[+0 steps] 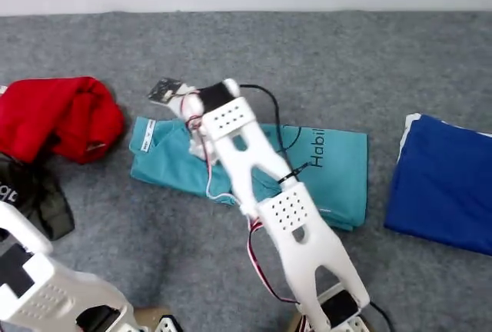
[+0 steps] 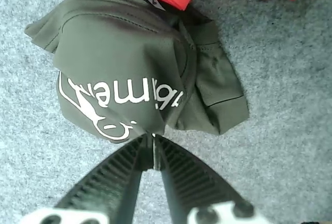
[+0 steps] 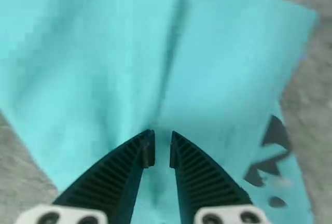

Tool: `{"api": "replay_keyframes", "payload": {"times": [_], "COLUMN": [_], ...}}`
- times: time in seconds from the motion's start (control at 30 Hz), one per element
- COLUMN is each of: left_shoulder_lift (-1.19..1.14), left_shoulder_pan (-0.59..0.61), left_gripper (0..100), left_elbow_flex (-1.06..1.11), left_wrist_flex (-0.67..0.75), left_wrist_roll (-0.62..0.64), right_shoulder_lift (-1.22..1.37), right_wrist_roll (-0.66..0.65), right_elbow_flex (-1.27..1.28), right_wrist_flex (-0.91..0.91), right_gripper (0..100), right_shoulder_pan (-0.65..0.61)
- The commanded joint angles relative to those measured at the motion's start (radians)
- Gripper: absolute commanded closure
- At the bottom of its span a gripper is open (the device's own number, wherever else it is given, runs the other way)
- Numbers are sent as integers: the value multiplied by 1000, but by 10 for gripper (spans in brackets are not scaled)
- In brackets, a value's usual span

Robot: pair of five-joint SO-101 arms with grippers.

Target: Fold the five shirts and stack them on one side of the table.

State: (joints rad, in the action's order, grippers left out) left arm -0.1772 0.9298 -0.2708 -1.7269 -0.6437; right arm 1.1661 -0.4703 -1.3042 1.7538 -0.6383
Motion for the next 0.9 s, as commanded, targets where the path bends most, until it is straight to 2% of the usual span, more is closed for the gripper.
{"api": "replay_keyframes", "payload": {"times": [0.0,0.2,0.5,0.63,0.77,0.87], "left_shoulder_lift": [14,15,15,8,8,8], "left_shoulder_pan": [2,3,-2,-2,-2,-2], "left_gripper": [984,984,984,984,984,984], "left_elbow_flex": [-1,-5,-5,-5,-5,-5], "left_wrist_flex": [-9,-9,-5,-3,-3,-3], "left_wrist_roll": [-8,-8,-9,-9,-9,-9], "right_shoulder_lift": [-28,-56,-99,-133,-186,-189], "right_wrist_roll": [17,11,15,48,107,127], "right_elbow_flex": [-11,-18,-18,-18,-12,-11], "right_wrist_flex": [42,42,39,41,41,38], "right_gripper": [942,942,938,927,850,840], "right_shoulder_pan": [-62,-91,53,25,-41,-93]}}
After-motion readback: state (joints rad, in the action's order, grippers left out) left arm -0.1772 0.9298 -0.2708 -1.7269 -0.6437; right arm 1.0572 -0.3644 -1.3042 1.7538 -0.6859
